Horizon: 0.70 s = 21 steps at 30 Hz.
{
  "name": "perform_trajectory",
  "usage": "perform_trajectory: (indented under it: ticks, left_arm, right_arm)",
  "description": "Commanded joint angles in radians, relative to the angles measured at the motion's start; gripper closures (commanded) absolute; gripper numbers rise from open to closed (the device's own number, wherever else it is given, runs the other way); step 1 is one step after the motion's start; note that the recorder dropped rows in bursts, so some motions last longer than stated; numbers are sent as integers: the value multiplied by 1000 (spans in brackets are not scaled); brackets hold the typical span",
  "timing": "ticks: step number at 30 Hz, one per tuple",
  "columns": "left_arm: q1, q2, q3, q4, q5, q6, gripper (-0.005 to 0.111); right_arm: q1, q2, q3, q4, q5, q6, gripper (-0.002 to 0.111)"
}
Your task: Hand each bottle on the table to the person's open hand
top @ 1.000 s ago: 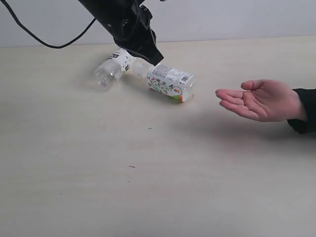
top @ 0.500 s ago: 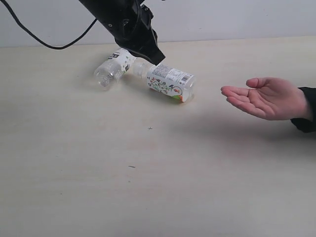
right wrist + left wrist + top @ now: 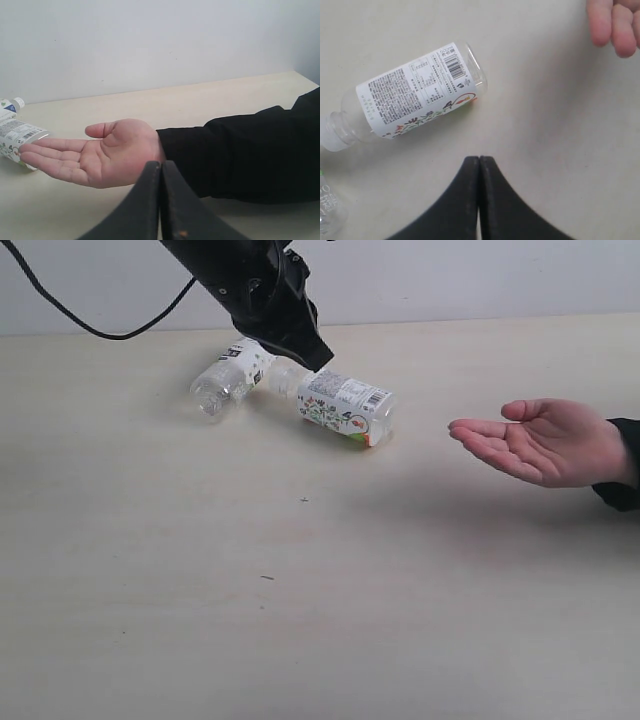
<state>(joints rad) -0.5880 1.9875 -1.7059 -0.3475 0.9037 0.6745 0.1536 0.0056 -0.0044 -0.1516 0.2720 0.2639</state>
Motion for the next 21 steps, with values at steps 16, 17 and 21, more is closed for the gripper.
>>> perform_trajectory:
  ticks: [16, 17, 21]
  left_arm:
    - [192, -17, 4, -18, -23, -134, 107]
    - [201, -17, 4, -23, -23, -138, 107]
    - [221, -17, 4, -35, -31, -140, 107]
  right_arm:
    - [3, -6, 4, -4, -8, 0, 108]
    - [3, -6, 4, -4, -8, 0, 108]
    - [3, -6, 4, -4, -8, 0, 108]
